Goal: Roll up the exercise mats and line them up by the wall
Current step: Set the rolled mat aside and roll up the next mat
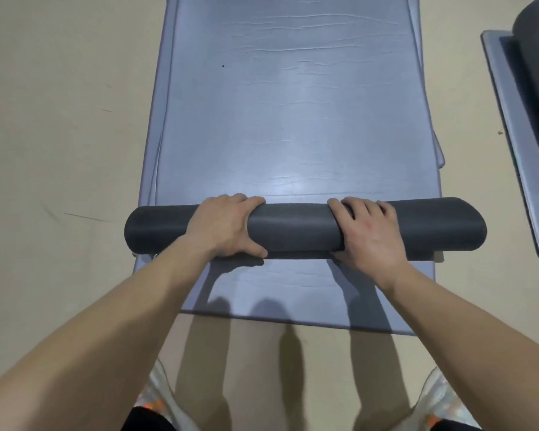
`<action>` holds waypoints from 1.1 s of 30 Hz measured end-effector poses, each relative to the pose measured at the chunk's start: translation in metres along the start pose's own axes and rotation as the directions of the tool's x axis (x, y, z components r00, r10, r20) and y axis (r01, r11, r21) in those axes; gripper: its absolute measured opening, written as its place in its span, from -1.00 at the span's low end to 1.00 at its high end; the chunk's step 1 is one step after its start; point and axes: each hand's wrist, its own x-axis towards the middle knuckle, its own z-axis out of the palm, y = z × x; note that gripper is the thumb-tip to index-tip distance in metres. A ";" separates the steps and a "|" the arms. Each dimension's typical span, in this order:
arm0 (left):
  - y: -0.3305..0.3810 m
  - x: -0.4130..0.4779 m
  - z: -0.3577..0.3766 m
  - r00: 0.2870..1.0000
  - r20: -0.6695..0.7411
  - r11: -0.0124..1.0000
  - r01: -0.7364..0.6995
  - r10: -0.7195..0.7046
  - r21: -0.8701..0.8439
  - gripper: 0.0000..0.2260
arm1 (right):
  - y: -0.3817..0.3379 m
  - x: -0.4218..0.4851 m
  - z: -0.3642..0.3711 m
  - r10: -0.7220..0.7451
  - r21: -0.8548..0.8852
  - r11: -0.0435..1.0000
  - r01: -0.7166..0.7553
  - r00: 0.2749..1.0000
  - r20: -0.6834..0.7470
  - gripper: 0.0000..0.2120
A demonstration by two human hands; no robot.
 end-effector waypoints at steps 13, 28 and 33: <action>0.008 -0.002 -0.005 0.964 -0.265 0.961 0.102 -0.031 0.259 -0.02 | 0.020 0.098 -0.072 -0.051 0.222 0.967 -0.123 0.763 0.644 -0.29; 0.014 -0.036 0.003 0.987 -0.161 0.997 -0.006 0.018 0.071 -0.23 | -0.005 -0.010 -0.024 0.078 0.045 0.994 -0.098 0.941 0.328 0.30; 0.021 -0.027 0.035 0.972 -0.230 0.983 0.081 -0.041 0.166 0.16 | 0.019 0.040 -0.038 0.024 0.135 0.986 -0.099 0.883 0.468 0.33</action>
